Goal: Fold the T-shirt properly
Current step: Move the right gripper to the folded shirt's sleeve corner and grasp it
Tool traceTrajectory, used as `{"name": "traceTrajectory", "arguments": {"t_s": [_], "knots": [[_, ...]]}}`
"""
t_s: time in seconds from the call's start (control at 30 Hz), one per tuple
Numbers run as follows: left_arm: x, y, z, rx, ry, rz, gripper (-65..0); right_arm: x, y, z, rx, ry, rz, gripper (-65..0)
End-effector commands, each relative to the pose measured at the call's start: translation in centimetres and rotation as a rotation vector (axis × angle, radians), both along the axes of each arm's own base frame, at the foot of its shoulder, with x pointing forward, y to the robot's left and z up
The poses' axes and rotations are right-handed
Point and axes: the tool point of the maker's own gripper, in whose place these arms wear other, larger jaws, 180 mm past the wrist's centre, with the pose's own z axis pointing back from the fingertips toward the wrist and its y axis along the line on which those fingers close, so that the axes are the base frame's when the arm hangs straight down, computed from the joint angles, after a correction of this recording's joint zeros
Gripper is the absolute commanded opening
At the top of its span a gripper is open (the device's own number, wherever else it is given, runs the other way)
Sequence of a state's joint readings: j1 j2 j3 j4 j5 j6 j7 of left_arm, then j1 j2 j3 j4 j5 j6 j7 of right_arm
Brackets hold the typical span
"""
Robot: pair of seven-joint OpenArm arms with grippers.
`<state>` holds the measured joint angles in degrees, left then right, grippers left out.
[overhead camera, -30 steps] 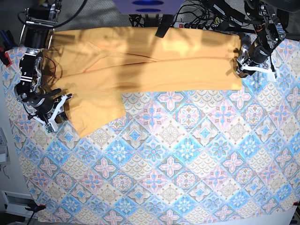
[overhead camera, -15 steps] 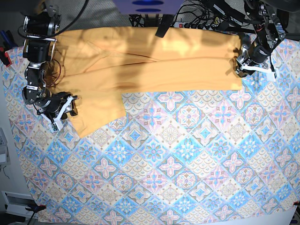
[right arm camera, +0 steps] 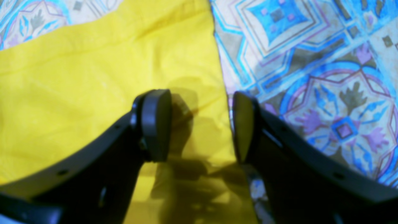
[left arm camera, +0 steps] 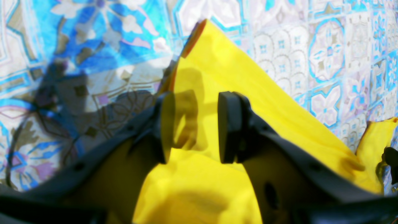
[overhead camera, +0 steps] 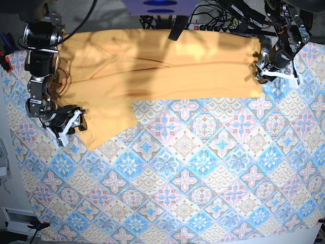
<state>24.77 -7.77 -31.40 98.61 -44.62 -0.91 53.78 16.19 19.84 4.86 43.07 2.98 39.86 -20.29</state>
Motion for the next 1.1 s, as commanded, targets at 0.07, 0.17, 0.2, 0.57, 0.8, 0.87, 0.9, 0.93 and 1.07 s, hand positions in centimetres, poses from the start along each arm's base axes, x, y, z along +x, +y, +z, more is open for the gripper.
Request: {"name": "traceTrajectory", "arguments": {"t_s": [0.07,0.17,0.2,0.57,0.8,0.87,0.9,0.93,1.07], "knots": [[1.1,0.4,1.1,0.018,-0.041,-0.01,-42.3,0.7,0.4,0.5,-0.025,-0.007,0.048,-34.3],[1.2,0.4,1.1,0.02,-0.043,-0.01,-42.3,0.5,0.8,0.3,-0.03,0.0,0.066,-34.3],[1.2,0.4,1.1,0.018,-0.044,-0.01,-42.3,0.5,0.9,0.3,-0.03,0.001,0.068,-34.3],[1.2,0.4,1.1,0.018,-0.044,-0.01,-42.3,0.2,1.9,-0.2,-0.017,0.013,0.077,-34.7],[1.2,0.4,1.1,0.018,-0.044,-0.01,-42.3,-0.8,2.7,-1.1,-0.027,0.041,0.118,-48.4],[1.2,0.4,1.1,0.018,-0.044,-0.01,-42.3,-0.7,2.9,-0.9,-0.027,0.033,0.123,-56.4],[1.2,0.4,1.1,0.018,-0.044,-0.01,-42.3,-0.7,2.9,-0.9,-0.027,0.033,0.121,-59.8],[1.2,0.4,1.1,0.018,-0.044,-0.01,-42.3,-0.6,2.8,-0.8,-0.025,0.028,0.117,-63.0],[1.2,0.4,1.1,0.018,-0.042,-0.01,-42.3,0.0,2.7,0.0,-0.027,-0.001,0.112,-64.8]]}}
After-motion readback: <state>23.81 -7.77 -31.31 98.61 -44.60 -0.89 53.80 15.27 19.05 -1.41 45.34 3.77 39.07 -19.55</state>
